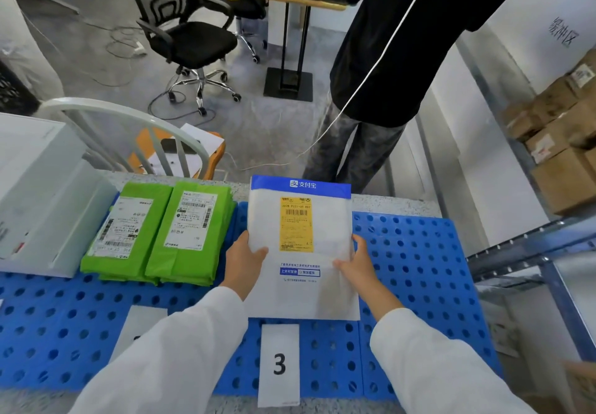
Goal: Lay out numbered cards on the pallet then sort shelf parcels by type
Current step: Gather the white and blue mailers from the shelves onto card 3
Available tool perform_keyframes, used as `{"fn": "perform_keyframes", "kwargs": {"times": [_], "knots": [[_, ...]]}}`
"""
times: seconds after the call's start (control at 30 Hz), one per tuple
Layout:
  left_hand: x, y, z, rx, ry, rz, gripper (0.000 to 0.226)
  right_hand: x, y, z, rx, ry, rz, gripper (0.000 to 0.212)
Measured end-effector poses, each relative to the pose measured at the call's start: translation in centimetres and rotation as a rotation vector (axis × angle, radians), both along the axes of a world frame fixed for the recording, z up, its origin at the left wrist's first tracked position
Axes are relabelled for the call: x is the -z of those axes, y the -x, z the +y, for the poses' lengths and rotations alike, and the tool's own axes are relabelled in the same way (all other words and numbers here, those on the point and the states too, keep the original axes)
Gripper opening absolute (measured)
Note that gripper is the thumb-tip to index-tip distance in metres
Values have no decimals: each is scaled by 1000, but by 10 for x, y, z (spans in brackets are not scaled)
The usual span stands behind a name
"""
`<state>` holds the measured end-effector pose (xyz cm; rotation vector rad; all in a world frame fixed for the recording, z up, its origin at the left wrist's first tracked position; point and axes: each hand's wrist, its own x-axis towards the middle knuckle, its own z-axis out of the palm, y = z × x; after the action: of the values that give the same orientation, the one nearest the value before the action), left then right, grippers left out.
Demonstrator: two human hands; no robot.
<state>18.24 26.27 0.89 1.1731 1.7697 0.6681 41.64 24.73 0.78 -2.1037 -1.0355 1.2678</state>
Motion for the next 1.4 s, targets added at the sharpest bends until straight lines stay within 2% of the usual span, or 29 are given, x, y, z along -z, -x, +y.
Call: {"fn": "perform_keyframes", "kwargs": {"times": [0.17, 0.43, 0.53, 0.63, 0.8, 0.9, 1.13, 1.23, 1.4], "knots": [[11, 2, 1, -6, -11, 42, 29, 10, 9, 2, 16, -11, -24, 73], [20, 5, 8, 107, 73, 241, 47, 10, 16, -3, -81, 44, -154, 54], [3, -3, 9, 177, -41, 319, 57, -6, 14, -2, -83, 56, -98, 55], [-23, -13, 16, 347, -114, 341, 60, -31, 6, -5, -144, 0, -98, 59], [-72, -27, 25, 694, -271, 561, 58, -88, -8, -13, -416, -10, -297, 64], [-97, -37, 17, 832, -344, 654, 58, -117, -15, -21, -493, -19, -406, 66], [-153, -84, -24, 996, -548, 647, 54, -167, -42, -85, -411, -36, -451, 70], [-179, -116, -51, 1110, -632, 644, 48, -186, -62, -134, -385, 5, -523, 71], [-207, -168, -126, 1276, -737, 635, 51, -226, -95, -237, -338, 67, -580, 66]]}}
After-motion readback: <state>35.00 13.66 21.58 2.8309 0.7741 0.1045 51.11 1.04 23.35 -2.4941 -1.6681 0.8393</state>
